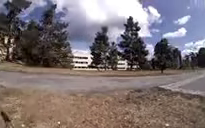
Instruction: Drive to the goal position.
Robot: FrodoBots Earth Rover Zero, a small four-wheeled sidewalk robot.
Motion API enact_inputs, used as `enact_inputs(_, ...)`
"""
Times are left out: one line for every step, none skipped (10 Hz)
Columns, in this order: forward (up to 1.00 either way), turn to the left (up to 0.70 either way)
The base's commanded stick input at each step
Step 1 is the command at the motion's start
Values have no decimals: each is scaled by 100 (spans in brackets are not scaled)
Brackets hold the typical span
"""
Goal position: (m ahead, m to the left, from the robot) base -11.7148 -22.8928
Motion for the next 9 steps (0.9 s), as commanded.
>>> enact_inputs(85,-34)
enact_inputs(85,-34)
enact_inputs(85,-34)
enact_inputs(85,-34)
enact_inputs(85,-34)
enact_inputs(85,-34)
enact_inputs(85,-34)
enact_inputs(85,-34)
enact_inputs(85,-34)
